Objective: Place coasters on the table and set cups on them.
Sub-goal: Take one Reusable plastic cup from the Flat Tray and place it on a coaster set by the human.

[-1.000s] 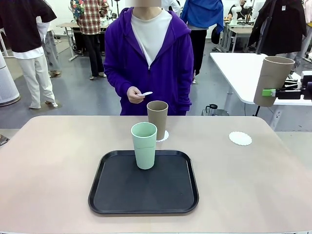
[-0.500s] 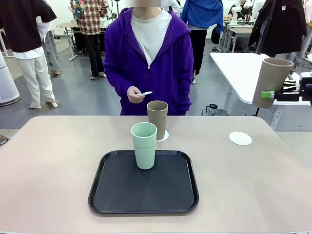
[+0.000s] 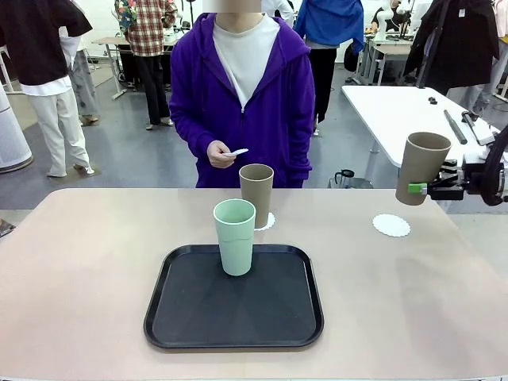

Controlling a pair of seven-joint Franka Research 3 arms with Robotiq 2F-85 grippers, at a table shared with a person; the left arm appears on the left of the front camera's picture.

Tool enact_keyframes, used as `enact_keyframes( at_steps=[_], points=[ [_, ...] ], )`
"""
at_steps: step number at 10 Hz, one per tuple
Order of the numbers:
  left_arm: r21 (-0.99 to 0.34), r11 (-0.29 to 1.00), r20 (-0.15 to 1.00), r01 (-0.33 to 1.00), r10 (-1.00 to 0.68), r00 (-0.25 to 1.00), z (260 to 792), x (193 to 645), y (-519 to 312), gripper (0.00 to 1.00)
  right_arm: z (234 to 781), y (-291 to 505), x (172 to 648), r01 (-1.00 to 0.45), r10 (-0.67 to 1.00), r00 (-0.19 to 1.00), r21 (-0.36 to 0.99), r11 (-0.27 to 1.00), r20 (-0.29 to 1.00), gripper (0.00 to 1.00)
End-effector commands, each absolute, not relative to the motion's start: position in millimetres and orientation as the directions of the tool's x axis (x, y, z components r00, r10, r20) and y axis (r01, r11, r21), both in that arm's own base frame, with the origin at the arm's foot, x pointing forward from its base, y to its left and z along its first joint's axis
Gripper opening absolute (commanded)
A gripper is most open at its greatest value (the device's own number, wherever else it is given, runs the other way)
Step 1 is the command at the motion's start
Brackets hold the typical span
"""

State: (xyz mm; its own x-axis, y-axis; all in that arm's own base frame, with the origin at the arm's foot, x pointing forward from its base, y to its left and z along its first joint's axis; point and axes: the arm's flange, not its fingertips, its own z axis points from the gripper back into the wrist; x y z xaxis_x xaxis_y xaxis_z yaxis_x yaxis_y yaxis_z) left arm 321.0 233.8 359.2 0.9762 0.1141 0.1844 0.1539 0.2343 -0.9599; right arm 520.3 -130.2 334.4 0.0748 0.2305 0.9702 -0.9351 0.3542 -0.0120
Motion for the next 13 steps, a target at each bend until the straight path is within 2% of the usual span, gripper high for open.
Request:
enact_keyframes(
  at_steps=[1,8,13],
  points=[
    [-0.959,0.235,0.189,0.158,0.118,0.975,361,320,234,1.0,325,-132,539,-0.93,0.226,0.068,-0.02,0.367,0.972,0.81],
    [-0.959,0.235,0.189,0.158,0.118,0.975,361,320,234,1.0,277,-122,564,-0.93,0.185,0.179,0.105,0.351,0.966,0.81],
    [-0.959,0.235,0.189,0.158,0.118,0.975,361,320,234,1.0,256,-123,566,-0.93,0.194,0.191,0.114,0.348,0.962,0.81]
  ],
)
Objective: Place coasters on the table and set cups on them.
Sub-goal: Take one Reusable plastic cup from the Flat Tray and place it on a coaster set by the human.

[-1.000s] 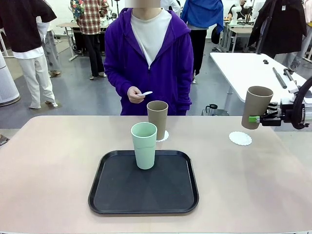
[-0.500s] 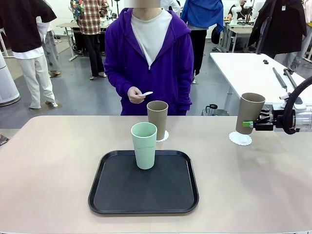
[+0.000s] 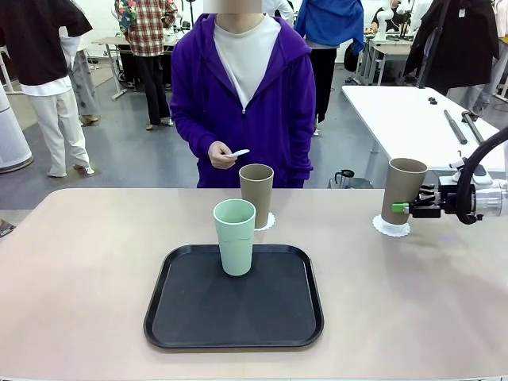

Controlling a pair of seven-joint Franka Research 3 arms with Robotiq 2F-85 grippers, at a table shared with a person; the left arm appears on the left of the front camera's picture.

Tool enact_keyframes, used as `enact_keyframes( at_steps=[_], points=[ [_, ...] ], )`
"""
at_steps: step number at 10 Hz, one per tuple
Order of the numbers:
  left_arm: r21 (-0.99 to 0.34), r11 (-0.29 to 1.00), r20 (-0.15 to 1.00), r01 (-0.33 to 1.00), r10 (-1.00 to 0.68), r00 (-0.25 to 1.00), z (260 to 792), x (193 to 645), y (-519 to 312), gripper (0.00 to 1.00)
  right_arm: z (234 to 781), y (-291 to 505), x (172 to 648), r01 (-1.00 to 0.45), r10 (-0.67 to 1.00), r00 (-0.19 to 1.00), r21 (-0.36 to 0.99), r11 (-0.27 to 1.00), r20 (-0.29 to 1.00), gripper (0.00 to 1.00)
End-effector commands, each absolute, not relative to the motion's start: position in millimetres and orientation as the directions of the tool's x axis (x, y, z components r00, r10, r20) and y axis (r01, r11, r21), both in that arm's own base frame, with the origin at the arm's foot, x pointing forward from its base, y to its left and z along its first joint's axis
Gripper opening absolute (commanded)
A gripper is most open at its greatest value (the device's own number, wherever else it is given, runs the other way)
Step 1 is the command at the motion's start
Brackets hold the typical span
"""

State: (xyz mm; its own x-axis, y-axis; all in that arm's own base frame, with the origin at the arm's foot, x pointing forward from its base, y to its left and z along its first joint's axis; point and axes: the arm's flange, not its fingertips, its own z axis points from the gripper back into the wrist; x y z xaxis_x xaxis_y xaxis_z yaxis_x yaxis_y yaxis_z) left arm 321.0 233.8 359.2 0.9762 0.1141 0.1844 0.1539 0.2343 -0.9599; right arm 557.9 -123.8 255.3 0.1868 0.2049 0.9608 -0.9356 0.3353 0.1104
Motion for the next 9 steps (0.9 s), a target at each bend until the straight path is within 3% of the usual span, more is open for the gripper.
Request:
enact_keyframes(
  at_steps=[1,9],
  points=[
    [-0.959,0.235,0.189,0.158,0.118,0.975,361,320,234,1.0,252,-121,566,-0.932,0.203,0.194,0.116,0.343,0.96,0.81],
    [-0.959,0.235,0.189,0.158,0.118,0.975,361,320,234,1.0,236,-121,568,-0.936,0.221,0.187,0.105,0.336,0.957,0.81]
  ],
)
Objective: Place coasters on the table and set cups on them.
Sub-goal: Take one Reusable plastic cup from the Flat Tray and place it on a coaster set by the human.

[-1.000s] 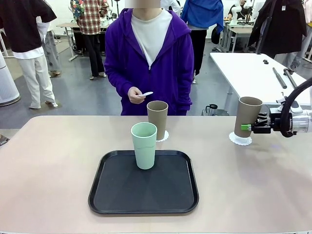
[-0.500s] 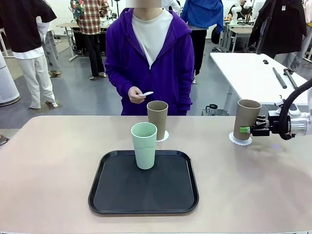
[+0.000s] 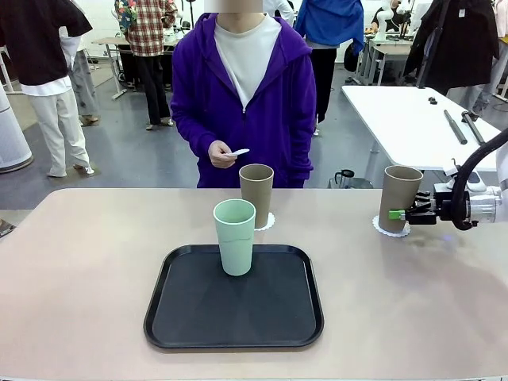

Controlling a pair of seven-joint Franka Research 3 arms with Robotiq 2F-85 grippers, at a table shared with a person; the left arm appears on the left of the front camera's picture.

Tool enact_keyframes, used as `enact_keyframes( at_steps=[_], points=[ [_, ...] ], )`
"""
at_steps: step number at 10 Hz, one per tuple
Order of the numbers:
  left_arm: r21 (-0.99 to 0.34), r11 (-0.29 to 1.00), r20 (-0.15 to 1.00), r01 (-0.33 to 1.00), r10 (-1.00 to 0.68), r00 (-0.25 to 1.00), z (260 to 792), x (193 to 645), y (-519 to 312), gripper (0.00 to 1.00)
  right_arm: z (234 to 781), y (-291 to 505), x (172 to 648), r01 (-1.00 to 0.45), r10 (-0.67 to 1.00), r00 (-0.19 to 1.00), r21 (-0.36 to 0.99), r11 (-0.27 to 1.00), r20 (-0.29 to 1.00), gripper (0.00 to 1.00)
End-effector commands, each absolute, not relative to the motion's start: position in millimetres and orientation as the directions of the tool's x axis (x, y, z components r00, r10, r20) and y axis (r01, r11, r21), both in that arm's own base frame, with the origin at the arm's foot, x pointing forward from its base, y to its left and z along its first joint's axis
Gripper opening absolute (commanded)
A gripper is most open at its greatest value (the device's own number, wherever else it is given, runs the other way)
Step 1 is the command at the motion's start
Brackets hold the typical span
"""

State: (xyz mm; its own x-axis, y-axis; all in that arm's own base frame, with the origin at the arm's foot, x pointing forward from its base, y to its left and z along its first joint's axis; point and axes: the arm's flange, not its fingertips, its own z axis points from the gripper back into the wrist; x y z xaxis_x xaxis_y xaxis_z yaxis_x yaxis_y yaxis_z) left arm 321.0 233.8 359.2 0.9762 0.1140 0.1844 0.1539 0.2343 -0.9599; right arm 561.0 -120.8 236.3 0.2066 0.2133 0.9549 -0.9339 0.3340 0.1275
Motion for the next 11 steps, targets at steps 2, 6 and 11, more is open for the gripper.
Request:
enact_keyframes(
  at_steps=[2,6,11],
  points=[
    [-0.959,0.235,0.189,0.158,0.118,0.975,360.8,320.0,234.0,1.0,234.2,-120.6,567.9,-0.935,0.22,0.202,0.121,0.334,0.954,0.99],
    [-0.959,0.235,0.189,0.158,0.118,0.975,360.8,320.0,234.0,1.0,235.2,-121.3,565.0,-0.933,0.242,0.213,0.123,0.339,0.947,1.0],
    [-0.959,0.235,0.189,0.158,0.118,0.975,360.8,320.0,234.0,1.0,239.1,-123.7,564.8,-0.933,0.28,0.231,0.13,0.337,0.932,1.0]
  ],
)
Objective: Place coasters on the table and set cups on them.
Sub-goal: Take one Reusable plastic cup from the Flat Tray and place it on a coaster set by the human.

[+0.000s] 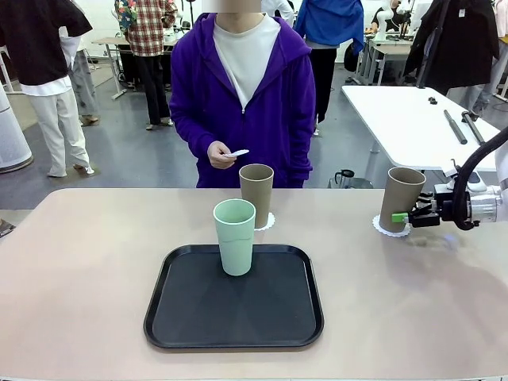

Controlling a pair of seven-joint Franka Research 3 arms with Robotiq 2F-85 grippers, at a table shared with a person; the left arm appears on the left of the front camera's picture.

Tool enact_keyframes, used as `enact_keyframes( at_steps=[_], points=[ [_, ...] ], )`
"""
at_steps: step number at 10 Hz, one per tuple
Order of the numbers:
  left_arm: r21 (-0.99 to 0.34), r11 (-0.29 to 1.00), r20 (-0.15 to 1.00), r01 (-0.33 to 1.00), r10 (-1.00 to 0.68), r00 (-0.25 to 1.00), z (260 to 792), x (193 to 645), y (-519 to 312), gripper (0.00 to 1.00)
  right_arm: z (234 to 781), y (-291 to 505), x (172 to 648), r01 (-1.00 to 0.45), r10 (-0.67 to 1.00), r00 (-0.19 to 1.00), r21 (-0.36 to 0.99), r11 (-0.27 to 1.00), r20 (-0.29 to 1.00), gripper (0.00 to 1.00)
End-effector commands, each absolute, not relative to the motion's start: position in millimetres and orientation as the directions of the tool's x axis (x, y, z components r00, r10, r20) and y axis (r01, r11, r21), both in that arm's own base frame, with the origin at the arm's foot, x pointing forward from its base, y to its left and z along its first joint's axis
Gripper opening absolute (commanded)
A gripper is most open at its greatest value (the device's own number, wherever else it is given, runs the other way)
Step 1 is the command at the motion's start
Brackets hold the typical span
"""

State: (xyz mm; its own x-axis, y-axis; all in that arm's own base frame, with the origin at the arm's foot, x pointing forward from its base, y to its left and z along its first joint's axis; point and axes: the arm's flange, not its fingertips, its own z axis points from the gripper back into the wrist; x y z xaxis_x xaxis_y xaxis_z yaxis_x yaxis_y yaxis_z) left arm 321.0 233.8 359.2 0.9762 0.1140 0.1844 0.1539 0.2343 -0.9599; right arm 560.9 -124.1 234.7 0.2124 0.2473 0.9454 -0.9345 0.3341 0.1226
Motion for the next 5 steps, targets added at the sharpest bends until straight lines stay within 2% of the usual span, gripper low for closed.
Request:
enact_keyframes(
  at_steps=[1,5],
  points=[
    [-0.959,0.235,0.189,0.158,0.118,0.975,360.8,320.0,234.0,1.0,239.3,-125.0,564.4,-0.932,0.295,0.239,0.133,0.337,0.925,1.0],
    [-0.959,0.235,0.189,0.158,0.118,0.975,360.8,320.0,234.0,1.0,237.4,-130.7,563.0,-0.928,0.345,0.261,0.136,0.346,0.901,1.0]
  ],
)
